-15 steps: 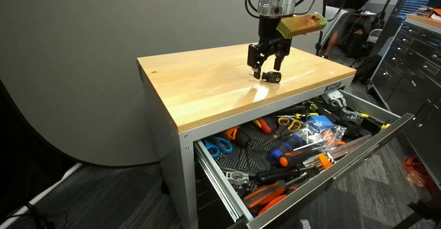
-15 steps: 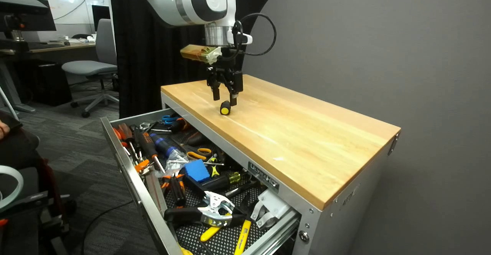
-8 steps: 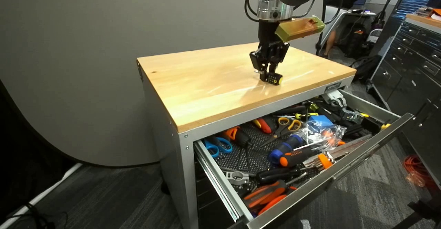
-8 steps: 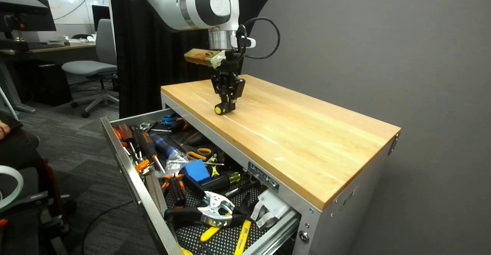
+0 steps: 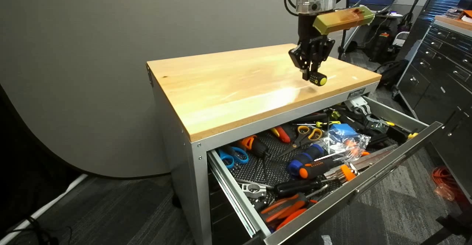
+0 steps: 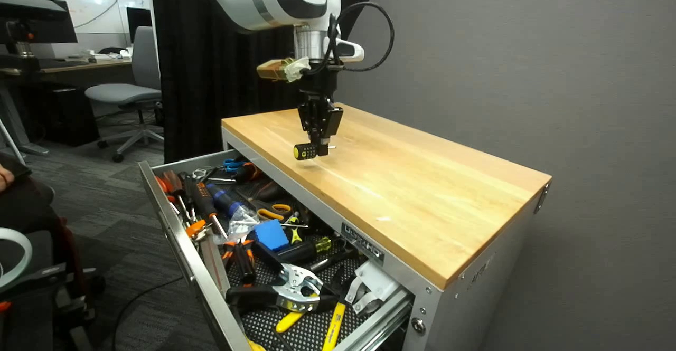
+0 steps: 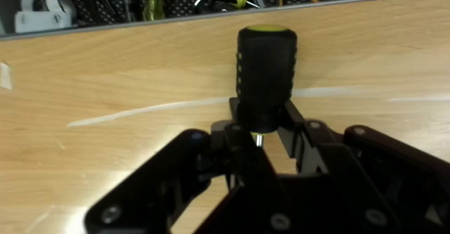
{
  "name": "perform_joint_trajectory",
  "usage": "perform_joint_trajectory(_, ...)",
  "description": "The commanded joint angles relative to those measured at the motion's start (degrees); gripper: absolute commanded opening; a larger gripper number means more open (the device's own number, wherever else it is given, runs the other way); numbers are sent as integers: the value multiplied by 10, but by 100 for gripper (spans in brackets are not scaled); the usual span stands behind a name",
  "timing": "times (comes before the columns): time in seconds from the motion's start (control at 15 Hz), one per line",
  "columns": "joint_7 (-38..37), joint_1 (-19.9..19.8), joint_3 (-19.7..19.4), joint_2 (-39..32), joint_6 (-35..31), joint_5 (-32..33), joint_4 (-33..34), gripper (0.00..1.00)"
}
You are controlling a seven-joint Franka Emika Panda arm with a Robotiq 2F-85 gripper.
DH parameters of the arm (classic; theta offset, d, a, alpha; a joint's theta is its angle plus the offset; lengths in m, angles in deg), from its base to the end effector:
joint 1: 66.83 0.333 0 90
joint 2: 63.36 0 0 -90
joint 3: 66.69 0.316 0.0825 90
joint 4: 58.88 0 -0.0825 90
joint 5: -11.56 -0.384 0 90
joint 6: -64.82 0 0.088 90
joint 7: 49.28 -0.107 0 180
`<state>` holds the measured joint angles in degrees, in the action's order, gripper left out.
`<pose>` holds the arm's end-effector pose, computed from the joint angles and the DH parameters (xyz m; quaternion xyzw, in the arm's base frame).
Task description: Put the screwdriver in the open drawer and then close the drawer
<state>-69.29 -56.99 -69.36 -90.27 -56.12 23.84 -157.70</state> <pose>0.6517 0.0748 0.3076 0.9928 -0.0505 -0.0170 0.1069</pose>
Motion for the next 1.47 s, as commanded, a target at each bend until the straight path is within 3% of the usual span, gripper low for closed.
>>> perform_joint_trajectory(0.0, -58, 5, -16, 74, 7, 23, -82, 17)
perform_joint_trajectory(0.53, -160, 2, -1, 157, -22, 17, -255, 16)
perform_joint_trajectory(1.0, -200, 6, 30, 161, -84, 17, -310, 18)
perform_joint_trajectory(1.07, -203, 6, 33, 162, -87, 14, -313, 52)
perform_joint_trajectory(1.13, -207, 7, 35, 163, -96, 15, -317, 53)
perform_joint_trajectory(1.4, -186, -1, 32, 176, -79, 26, -322, 82)
